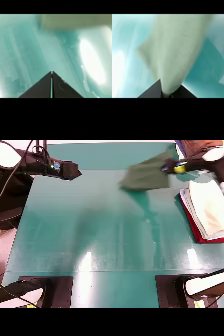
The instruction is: Fold the shirts.
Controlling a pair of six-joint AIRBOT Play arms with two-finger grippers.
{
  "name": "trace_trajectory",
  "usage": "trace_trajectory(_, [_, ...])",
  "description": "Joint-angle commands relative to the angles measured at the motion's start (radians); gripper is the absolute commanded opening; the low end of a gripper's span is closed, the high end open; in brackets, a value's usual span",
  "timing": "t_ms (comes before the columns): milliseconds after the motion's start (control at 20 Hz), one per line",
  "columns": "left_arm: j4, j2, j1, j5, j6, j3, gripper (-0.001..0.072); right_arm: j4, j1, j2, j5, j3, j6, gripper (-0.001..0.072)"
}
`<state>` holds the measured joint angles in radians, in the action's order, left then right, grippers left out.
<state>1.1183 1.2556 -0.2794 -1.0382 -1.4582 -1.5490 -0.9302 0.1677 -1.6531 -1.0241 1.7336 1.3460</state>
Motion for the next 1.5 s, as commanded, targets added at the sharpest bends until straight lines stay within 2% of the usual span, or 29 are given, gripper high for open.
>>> trace_trajectory(0, [0.002,0.000,-0.062,0.037,0.000,0.000,0.0022,-0.037,0.242,0.030,-0.019,0.040,0.035,0.0019])
trace_trajectory(150, [0.002,0.000,-0.092,0.043,0.000,0.000,0.0022,-0.037,0.359,0.030,-0.018,0.040,0.044,0.0019])
trace_trajectory(350, [0.000,0.000,-0.101,0.043,-0.008,0.000,0.0022,-0.016,0.420,0.030,-0.029,0.069,0.052,0.0019])
trace_trajectory(750, [0.000,0.000,-0.101,0.039,-0.008,0.000,0.0022,0.022,0.412,0.041,-0.045,0.354,0.068,0.0019])
trace_trajectory(1000, [0.000,0.000,-0.101,0.015,-0.007,0.000,0.0022,0.013,0.455,0.177,-0.058,0.177,0.047,0.0018])
trace_trajectory(1250, [0.000,0.000,-0.101,0.015,-0.007,0.000,0.0022,0.008,0.533,0.326,-0.214,-0.051,-0.028,0.0018])
trace_trajectory(1450, [0.000,0.000,-0.101,0.014,-0.006,0.000,0.0022,-0.166,0.595,0.463,-0.261,-0.318,-0.037,0.0019])
